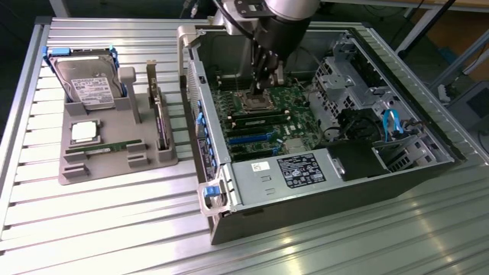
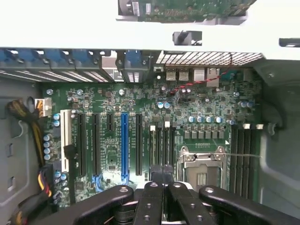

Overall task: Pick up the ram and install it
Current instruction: 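Press down the ram until it locks into place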

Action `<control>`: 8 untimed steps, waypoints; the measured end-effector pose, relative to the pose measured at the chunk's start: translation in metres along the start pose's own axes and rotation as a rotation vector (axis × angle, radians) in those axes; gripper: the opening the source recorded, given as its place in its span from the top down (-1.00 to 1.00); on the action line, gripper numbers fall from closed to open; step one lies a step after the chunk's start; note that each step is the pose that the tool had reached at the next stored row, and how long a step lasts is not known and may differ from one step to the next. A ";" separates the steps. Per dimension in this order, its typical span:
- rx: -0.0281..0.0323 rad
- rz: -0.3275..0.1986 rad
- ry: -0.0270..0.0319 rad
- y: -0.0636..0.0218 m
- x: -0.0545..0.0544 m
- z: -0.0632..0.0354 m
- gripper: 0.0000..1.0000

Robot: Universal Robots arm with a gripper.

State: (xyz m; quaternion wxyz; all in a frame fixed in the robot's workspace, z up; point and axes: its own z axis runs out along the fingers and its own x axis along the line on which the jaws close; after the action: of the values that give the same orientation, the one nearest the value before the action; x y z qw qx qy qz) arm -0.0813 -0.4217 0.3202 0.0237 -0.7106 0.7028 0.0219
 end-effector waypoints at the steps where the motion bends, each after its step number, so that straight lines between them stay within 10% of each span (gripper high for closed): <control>1: -0.0001 0.000 0.0001 0.0000 0.000 -0.0048 0.80; 8: 0.0000 0.000 -0.0002 -0.0001 -0.002 -0.0292 0.80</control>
State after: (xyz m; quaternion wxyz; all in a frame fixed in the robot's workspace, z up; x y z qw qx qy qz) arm -0.0813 -0.4217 0.3494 0.0238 -0.7106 0.7029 0.0220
